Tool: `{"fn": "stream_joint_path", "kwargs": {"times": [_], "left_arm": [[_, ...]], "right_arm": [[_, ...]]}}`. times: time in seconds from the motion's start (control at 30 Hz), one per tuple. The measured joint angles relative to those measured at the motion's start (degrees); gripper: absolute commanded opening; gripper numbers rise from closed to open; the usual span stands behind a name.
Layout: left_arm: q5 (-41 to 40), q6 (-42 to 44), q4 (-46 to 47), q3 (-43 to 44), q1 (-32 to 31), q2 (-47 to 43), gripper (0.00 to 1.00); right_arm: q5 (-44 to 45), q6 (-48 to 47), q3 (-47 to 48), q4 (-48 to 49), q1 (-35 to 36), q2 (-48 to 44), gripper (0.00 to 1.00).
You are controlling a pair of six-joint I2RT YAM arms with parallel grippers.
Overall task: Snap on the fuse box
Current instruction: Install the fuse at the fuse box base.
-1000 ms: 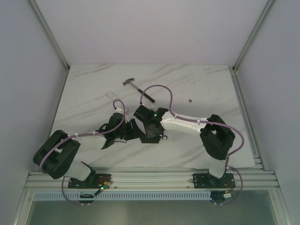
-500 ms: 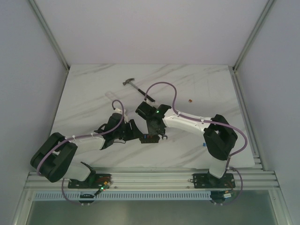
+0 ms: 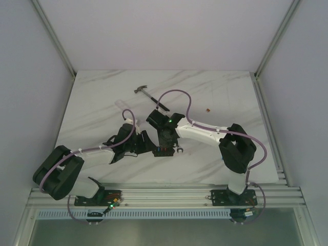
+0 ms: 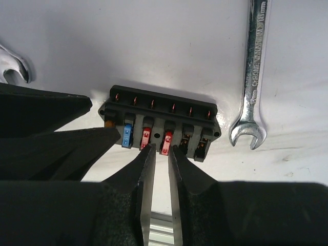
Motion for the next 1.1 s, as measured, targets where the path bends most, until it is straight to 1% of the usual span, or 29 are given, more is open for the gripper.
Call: {"fn": "stream_joint_path", "kwargs": {"times": [0.33, 0.47, 0.77, 0.83, 1.1], "left_arm": [[0.8, -1.7, 0.1, 0.0, -0.4, -0.1, 0.55], [1.2, -2.0, 0.2, 0.0, -0.8, -0.1, 0.55], [2.0, -2.9, 1.8, 0.0, -1.4, 0.1, 0.55], [2.1, -3.0, 2.2, -0.1, -1.5, 0.1, 0.55], [2.1, -3.7, 2.6, -1.2, -1.6, 0.1, 0.53]], "right_arm": [[0.0, 0.7, 0.2, -0.5, 0.0, 1.8, 0.17], [0.4, 1.1, 0.5, -1.0, 0.0, 2.0, 0.10], [0.4, 1.1, 1.2, -1.6, 0.0, 2.5, 0.04], [0.4, 1.1, 1.2, -1.7, 0.0, 2.6, 0.00], [0.2, 1.1, 1.5, -1.9, 0.0, 3.0, 0.00]]}}
